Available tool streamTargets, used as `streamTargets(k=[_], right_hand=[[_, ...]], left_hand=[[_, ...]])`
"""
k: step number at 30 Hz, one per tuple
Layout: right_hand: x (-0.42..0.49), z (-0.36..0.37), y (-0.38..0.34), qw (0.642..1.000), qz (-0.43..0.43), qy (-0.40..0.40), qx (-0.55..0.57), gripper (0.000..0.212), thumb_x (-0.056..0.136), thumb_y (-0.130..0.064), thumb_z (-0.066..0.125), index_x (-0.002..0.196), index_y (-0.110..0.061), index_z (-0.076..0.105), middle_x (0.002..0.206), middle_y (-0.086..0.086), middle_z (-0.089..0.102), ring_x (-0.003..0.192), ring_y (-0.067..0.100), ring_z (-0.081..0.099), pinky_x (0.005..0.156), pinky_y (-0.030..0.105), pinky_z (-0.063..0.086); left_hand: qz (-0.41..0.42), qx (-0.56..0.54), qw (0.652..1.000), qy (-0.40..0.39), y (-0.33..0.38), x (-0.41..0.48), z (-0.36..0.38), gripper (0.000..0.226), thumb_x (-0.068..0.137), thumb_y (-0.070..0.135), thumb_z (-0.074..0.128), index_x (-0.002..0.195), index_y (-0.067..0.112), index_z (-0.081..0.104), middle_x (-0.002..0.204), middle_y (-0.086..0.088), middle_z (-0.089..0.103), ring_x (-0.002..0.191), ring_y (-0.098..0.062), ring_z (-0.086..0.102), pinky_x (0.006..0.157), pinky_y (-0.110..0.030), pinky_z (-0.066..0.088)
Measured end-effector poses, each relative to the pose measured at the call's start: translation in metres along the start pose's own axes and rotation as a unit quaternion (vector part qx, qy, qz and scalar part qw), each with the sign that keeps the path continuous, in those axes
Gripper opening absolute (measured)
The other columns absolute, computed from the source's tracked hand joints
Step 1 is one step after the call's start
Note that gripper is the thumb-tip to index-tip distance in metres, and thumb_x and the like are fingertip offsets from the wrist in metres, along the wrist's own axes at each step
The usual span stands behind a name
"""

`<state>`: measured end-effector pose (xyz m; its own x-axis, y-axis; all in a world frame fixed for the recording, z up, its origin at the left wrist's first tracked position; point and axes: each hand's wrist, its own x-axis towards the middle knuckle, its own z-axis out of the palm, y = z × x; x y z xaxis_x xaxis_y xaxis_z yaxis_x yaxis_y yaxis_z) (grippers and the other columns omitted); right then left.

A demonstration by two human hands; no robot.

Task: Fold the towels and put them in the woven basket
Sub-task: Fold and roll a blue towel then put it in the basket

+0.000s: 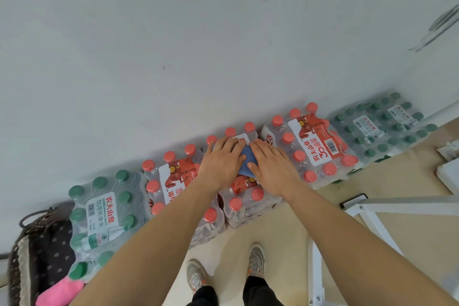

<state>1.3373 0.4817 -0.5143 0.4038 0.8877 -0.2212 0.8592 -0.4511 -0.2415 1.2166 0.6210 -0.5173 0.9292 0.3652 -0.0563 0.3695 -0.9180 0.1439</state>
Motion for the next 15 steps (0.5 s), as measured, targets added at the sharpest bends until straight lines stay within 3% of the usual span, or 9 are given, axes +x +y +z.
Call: streamTargets(k=[3,7,12,15], right_hand=[[0.003,-0.016,-0.002,1.000,-0.016,-0.027,-0.001,0.060,0.100,-0.045,0.044,0.150,-0.014,0.031,0.153,0.005,0.035,0.134,0.025,0.043,0.109,0.041,0.034],[0.018,-0.030,-0.004,0.995,0.010,-0.091,0.041,0.058,0.090,-0.044,0.060,0.136,-0.014,0.044,0.135,0.008,0.048,0.118,0.030,0.050,0.092,0.042,0.046],[0.035,-0.041,-0.007,0.990,-0.007,-0.141,0.019,0.052,0.078,-0.049,0.069,0.117,-0.019,0.053,0.115,0.005,0.060,0.104,0.027,0.053,0.076,0.037,0.047],[0.040,-0.047,-0.011,0.984,-0.019,-0.178,-0.015,0.063,0.067,-0.056,0.075,0.116,-0.023,0.054,0.111,0.001,0.058,0.106,0.026,0.052,0.080,0.037,0.048]], left_hand=[[-0.005,0.004,0.998,-0.070,-0.001,0.001,-0.014,0.058,0.099,0.047,0.023,0.145,0.016,0.041,0.134,-0.008,0.050,0.120,-0.033,0.046,0.095,-0.044,0.045],[-0.056,-0.016,0.984,-0.167,0.000,0.009,-0.037,0.062,0.094,0.048,0.051,0.146,0.018,0.034,0.139,-0.010,0.045,0.123,-0.034,0.041,0.094,-0.046,0.044],[-0.095,-0.001,0.977,-0.192,-0.003,0.005,-0.046,0.066,0.082,0.059,0.063,0.129,0.015,0.046,0.125,-0.010,0.049,0.110,-0.031,0.053,0.090,-0.046,0.044],[-0.114,-0.007,0.975,-0.192,-0.001,-0.004,-0.048,0.074,0.074,0.065,0.068,0.127,0.017,0.048,0.123,-0.008,0.045,0.105,-0.031,0.056,0.089,-0.045,0.045]])
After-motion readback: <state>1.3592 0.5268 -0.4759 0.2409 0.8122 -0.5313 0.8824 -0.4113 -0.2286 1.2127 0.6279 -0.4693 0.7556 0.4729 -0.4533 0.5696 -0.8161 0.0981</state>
